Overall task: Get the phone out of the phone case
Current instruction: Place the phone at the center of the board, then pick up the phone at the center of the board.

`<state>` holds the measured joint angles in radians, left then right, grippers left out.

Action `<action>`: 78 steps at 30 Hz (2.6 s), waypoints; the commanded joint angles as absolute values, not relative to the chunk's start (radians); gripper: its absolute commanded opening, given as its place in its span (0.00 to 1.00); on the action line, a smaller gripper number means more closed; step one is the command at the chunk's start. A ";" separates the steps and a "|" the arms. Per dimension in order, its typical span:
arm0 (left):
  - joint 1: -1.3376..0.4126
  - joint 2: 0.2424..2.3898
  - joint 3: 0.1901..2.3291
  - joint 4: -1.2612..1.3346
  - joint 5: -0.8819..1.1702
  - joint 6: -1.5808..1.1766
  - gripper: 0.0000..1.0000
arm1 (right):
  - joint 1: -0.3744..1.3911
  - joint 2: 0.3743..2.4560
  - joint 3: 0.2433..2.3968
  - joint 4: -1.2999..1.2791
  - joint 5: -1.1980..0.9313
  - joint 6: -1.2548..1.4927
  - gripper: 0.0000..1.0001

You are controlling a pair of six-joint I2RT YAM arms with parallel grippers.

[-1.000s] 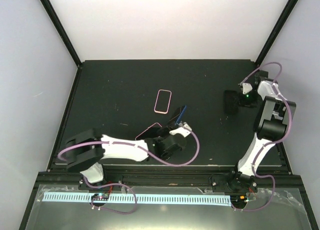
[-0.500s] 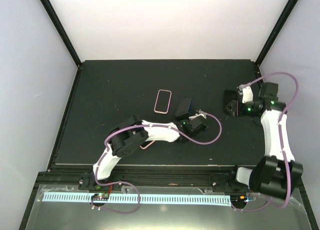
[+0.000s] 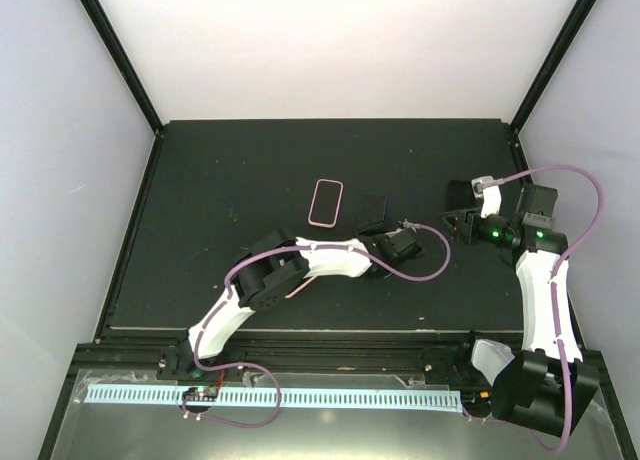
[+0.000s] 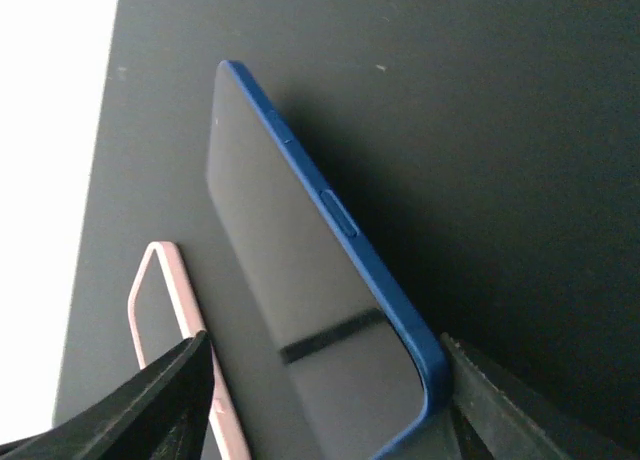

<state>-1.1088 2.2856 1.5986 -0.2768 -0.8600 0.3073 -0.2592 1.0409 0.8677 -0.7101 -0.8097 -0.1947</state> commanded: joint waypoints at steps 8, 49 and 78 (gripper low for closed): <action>-1.064 1.925 1.409 -0.377 -0.398 -0.041 0.75 | -0.259 1.032 0.870 -0.664 -0.840 -0.197 0.54; -0.621 2.269 1.728 -0.712 -0.143 -0.226 0.97 | -0.259 1.099 0.895 -0.750 -0.822 -0.292 0.54; -0.966 1.338 0.753 0.015 -0.152 0.053 0.56 | -0.029 1.330 1.150 -1.076 -0.933 -0.458 0.52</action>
